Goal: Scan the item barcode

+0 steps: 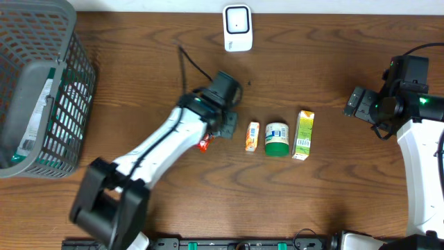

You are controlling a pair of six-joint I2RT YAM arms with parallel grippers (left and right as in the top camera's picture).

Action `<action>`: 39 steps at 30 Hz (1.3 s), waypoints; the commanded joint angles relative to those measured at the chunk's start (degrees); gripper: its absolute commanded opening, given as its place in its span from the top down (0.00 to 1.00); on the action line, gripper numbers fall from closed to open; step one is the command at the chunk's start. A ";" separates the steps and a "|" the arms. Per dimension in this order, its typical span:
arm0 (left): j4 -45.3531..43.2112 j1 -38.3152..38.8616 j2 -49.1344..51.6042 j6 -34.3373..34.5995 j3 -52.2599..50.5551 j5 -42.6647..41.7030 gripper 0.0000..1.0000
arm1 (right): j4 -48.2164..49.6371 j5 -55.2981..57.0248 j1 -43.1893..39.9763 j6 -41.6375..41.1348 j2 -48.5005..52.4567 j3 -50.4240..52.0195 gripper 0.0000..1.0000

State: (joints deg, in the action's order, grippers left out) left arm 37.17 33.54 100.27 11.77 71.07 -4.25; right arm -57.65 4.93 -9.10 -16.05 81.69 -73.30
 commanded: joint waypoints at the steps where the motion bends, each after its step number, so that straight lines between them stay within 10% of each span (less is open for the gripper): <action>1: -0.46 0.61 3.96 -0.59 -1.01 7.41 0.91 | -0.04 0.61 -0.22 0.46 -0.31 -0.13 0.01; 39: -9.22 -0.35 8.11 -2.10 -9.20 5.77 0.78 | -0.04 0.61 -0.22 0.46 -0.31 -0.13 0.01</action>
State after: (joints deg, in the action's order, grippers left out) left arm 27.57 33.32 107.57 10.41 63.70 1.67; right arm -57.65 4.93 -9.10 -16.05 81.69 -73.30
